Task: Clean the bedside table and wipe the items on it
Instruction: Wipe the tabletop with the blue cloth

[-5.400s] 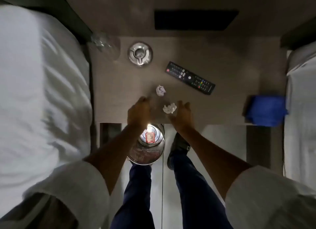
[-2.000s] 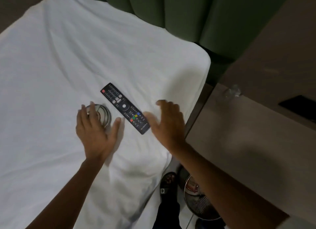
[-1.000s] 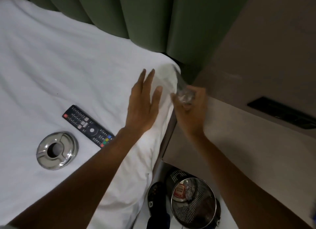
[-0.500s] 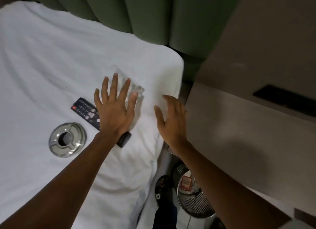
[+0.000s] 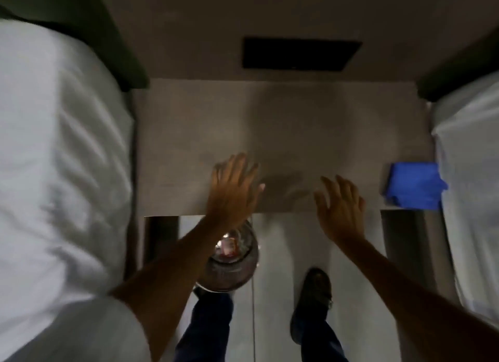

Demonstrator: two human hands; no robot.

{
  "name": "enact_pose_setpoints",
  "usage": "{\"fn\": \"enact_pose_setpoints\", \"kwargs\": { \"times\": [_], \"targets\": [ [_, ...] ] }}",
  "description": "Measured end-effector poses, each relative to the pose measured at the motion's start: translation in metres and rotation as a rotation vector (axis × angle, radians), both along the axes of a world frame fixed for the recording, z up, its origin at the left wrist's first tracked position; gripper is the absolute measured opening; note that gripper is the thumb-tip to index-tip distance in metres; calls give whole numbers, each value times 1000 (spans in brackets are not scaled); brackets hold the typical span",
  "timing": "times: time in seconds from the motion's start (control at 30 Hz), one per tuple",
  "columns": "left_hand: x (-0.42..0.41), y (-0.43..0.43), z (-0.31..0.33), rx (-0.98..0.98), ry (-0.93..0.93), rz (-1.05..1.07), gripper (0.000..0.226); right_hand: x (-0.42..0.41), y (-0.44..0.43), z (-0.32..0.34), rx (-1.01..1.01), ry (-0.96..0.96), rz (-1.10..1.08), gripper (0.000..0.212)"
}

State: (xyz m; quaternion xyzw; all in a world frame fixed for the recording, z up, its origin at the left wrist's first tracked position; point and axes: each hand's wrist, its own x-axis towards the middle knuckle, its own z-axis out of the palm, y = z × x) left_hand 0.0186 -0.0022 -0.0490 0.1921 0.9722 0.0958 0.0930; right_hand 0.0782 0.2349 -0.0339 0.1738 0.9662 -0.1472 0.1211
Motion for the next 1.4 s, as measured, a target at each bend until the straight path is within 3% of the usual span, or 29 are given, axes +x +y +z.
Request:
{"fn": "enact_pose_setpoints", "kwargs": {
  "times": [0.13,0.3,0.53,0.67,0.73,0.83,0.9,1.07,1.2,1.3,1.4],
  "targets": [
    [-35,61,-60,-79,-162,98,66,-6,118,-18,133,61,-51,54],
    [-36,58,-110,-91,15,140,69,-16,214,-55,202,21,-117,62],
    [-35,56,-122,-44,123,159,70,-11,171,-94,119,202,-349,67],
    [-36,56,-122,-47,131,168,70,-22,97,-95,-109,232,-199,66],
    [-36,56,-122,-50,133,169,70,-23,54,-95,-151,212,-26,62],
    [-35,54,-123,-53,148,173,71,-8,21,-100,-114,176,313,61],
    [-35,54,-122,-64,147,172,71,5,45,-103,-1,158,362,65],
    [-35,55,-117,-56,115,167,71,18,162,-98,126,69,-14,67],
    [-35,57,-112,-62,81,170,72,-19,226,-89,89,50,-365,70],
    [-35,58,-110,-83,59,171,73,-60,213,-93,84,71,-415,70],
    [-35,59,-110,-87,52,176,72,-96,150,-103,84,84,-270,68]
  ]
}}
